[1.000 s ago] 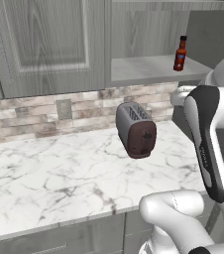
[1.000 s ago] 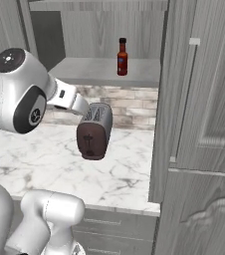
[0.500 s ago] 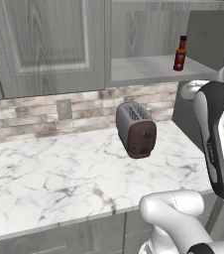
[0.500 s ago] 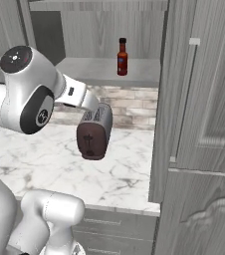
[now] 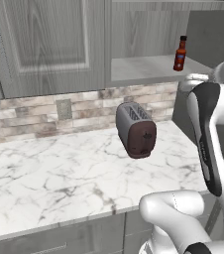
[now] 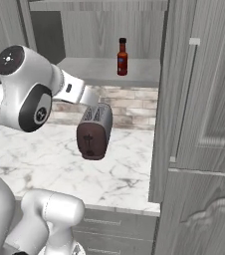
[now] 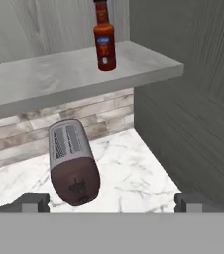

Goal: Move the condiment bottle and condiment bottle from the cabinet to the dining counter.

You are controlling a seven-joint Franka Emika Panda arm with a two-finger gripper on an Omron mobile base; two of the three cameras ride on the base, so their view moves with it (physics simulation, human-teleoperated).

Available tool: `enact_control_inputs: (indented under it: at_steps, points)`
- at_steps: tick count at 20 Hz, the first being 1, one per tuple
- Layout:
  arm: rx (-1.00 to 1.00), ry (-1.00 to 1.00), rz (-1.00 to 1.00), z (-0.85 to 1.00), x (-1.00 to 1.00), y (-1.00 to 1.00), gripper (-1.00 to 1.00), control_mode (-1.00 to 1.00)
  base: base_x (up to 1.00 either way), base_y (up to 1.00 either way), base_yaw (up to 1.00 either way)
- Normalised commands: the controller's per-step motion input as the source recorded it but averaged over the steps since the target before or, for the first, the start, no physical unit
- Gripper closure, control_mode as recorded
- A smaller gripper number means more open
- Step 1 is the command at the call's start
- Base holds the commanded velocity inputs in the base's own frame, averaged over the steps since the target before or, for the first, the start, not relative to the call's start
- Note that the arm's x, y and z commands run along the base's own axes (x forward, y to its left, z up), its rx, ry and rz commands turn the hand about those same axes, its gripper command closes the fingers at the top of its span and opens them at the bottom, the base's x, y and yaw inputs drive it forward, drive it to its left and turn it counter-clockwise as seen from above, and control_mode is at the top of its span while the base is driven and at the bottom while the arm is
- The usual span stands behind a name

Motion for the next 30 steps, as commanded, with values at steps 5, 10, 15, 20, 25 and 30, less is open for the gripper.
enact_control_inputs:
  at_steps: [5, 10, 15, 20, 25, 30]
  points:
    - [-0.01, -0.14, -0.09, 0.0, 0.41, 0.0, -1.0, -1.0, 0.0, 0.0, 0.0]
    - [-0.03, -0.03, -0.04, 0.06, 0.59, 0.0, -1.0, -1.0, 0.0, 0.0, 0.0]
    - [-0.09, 0.03, -0.03, 0.14, 0.61, -0.06, -1.0, -1.0, 0.0, 0.0, 0.0]
    - [-0.12, 0.07, -0.03, 0.15, 0.54, -0.13, -1.0, -1.0, 0.0, 0.0, 0.0]
    - [-0.08, 0.05, -0.02, 0.04, 0.56, -0.14, -1.0, -1.0, 0.0, 0.0, 0.0]
    - [-0.01, 0.0, -0.01, 0.0, 0.48, -0.13, -1.0, -1.0, 0.0, 0.0, 0.0]
